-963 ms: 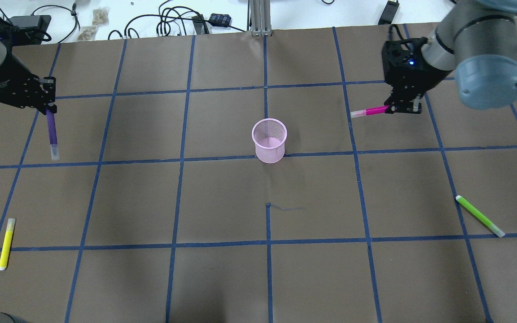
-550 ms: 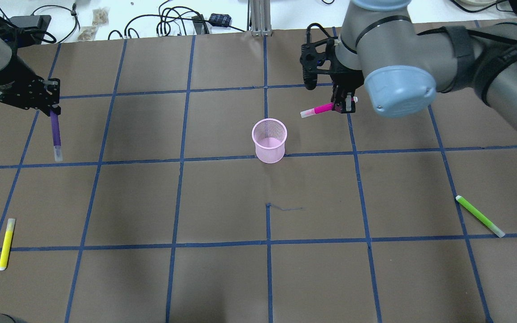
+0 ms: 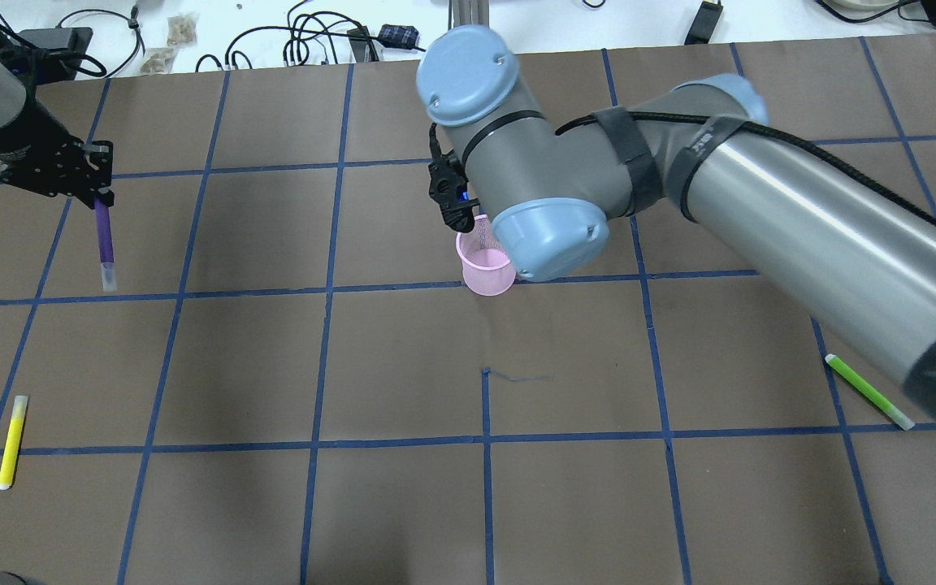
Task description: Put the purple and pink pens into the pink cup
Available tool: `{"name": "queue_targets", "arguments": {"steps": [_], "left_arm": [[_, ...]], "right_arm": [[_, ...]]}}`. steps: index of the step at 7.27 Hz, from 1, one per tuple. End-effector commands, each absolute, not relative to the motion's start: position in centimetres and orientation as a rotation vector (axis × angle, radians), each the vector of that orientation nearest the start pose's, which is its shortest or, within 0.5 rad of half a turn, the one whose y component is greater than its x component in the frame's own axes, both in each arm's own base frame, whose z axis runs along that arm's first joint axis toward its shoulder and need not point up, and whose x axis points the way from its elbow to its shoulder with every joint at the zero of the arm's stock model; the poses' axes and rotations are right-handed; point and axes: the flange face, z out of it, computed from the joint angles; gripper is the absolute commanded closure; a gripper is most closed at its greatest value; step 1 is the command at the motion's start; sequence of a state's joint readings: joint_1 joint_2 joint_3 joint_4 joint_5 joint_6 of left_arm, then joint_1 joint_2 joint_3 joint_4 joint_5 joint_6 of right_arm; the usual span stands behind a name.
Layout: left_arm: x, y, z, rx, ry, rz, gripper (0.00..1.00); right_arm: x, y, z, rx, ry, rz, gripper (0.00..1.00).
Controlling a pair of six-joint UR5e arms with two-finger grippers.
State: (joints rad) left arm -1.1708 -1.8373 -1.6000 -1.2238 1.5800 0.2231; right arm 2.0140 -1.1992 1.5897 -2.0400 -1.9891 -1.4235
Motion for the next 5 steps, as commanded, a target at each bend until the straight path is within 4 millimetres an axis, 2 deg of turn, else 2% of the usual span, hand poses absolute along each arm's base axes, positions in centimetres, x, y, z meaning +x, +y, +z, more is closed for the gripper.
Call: {"name": "queue_targets", "arguments": {"steps": [1,2,3,4,5], "left_arm": [[10.1,-59.8,36.5,-0.256,3.104,-0.075,1.0],[10.0,-59.8,36.6,-0.256,3.103,-0.077,1.0],[10.0,-59.8,36.6,-0.253,3.103,-0.079,1.0],[9.9,-59.9,36.6,-0.253,3.103,-0.089,1.0],[8.6,-60.6,36.2,-0.225,3.096,-0.118,1.0]], "right_arm": [[38.6,-53.5,30.4,-2.916,2.112,0.266,1.0],[39.4,-54.4,30.0,-2.914,2.119,0.252,0.99],[39.6,-54.5,29.2,-2.906,2.11,0.261,0.9],[39.6,-54.5,28.6,-2.901,2.109,0.274,0.43],[39.5,-54.5,28.4,-2.901,2.107,0.28,0.0]]}}
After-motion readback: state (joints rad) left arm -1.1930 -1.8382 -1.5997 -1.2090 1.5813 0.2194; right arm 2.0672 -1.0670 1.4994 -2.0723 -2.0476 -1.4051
